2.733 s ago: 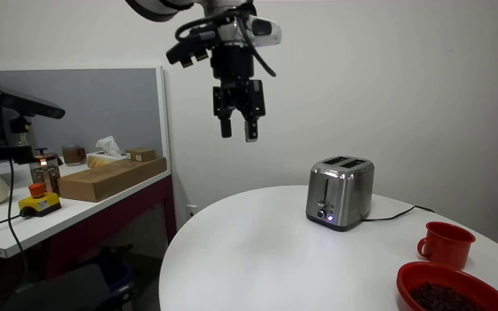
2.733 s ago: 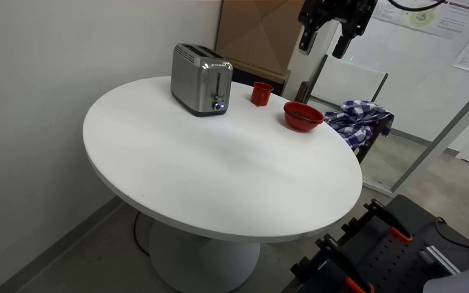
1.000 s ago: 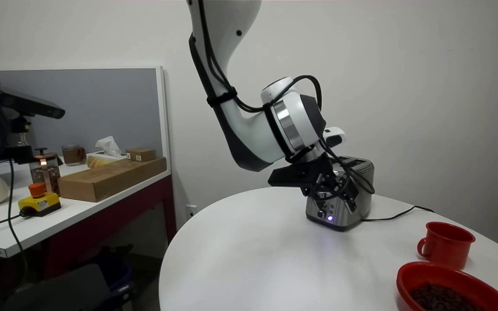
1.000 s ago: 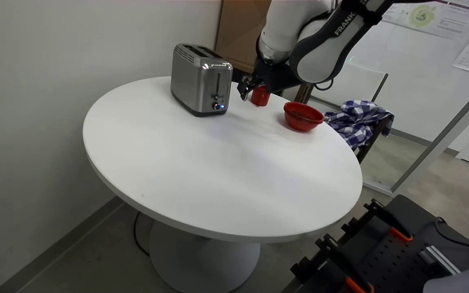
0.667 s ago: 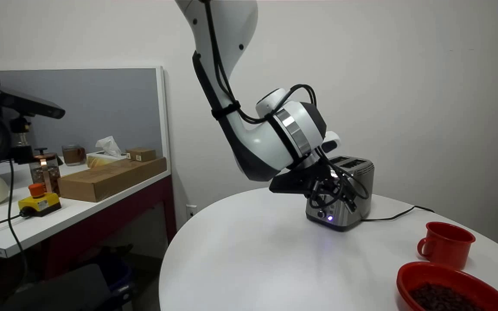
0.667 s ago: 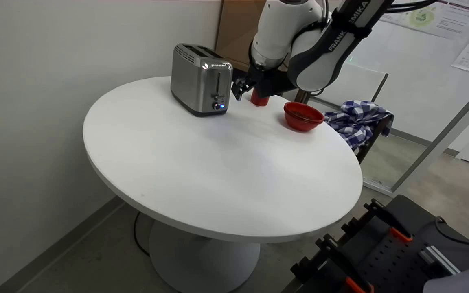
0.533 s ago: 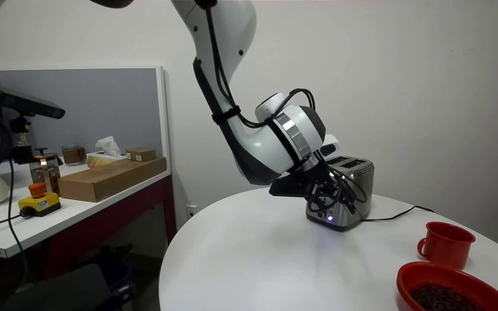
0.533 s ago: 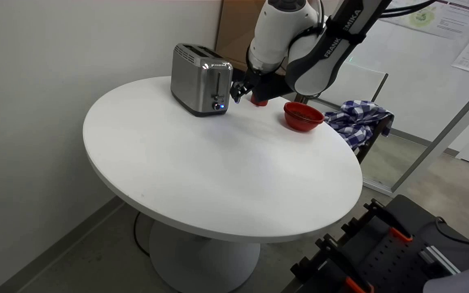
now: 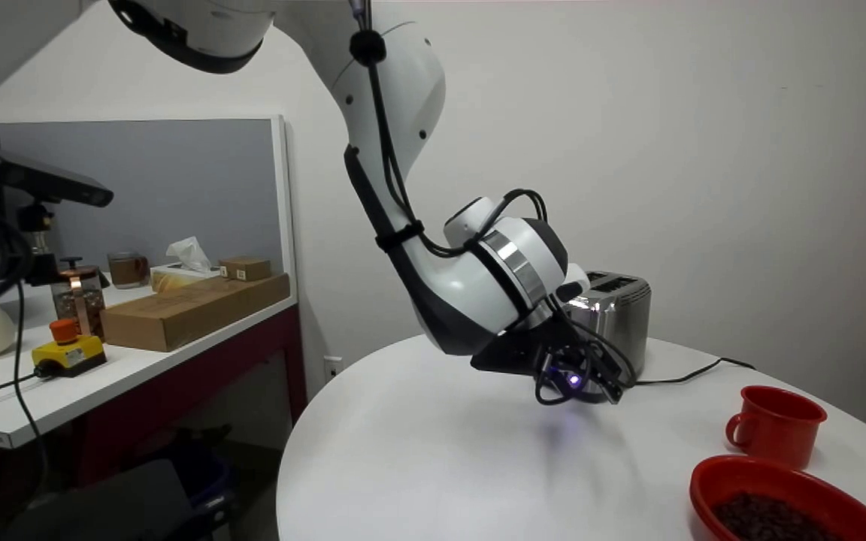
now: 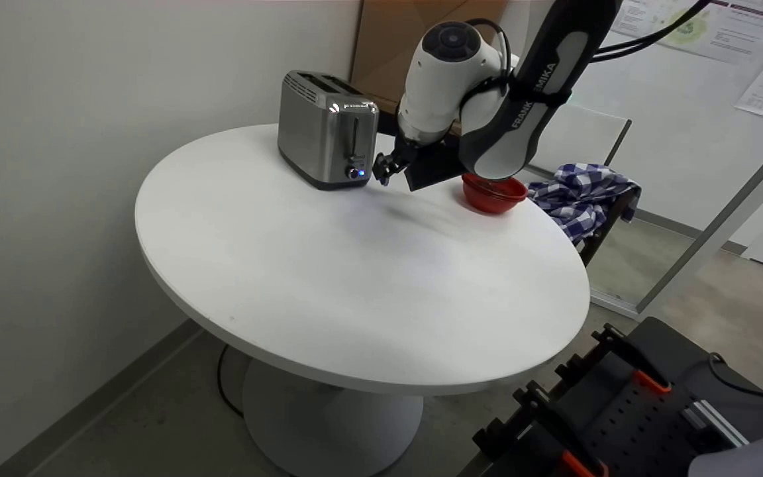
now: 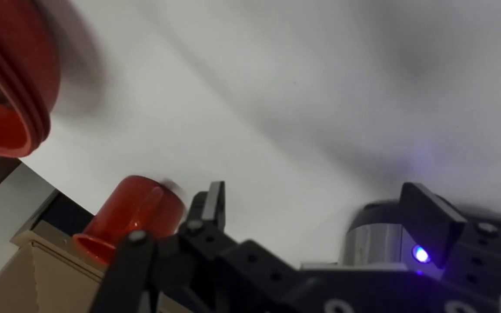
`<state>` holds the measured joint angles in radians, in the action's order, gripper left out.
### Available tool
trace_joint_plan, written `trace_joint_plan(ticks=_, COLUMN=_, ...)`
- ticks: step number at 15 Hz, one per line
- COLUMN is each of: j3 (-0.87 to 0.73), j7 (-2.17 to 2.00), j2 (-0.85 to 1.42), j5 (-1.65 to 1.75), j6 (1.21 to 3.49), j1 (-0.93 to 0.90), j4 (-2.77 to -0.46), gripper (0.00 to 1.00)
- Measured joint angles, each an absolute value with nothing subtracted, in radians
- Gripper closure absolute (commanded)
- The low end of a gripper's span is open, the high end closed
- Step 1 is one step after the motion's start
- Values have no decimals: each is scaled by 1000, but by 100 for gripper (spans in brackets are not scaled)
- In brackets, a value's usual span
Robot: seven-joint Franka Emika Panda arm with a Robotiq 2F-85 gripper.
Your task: Press the bottom right button on the toaster
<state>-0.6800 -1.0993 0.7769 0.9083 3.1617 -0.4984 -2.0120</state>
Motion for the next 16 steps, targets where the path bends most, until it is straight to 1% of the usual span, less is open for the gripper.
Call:
trace_joint_plan(ticks=8, j3=-714, j7=-1170, j2=860, j5=896, j6=3217, j1=-524, j4=-1951, gripper=0)
trace_joint_plan(ticks=16, j3=-731, j7=-1206, j2=909, j5=891, j6=3222, j1=-539, j4=-1889, gripper=0)
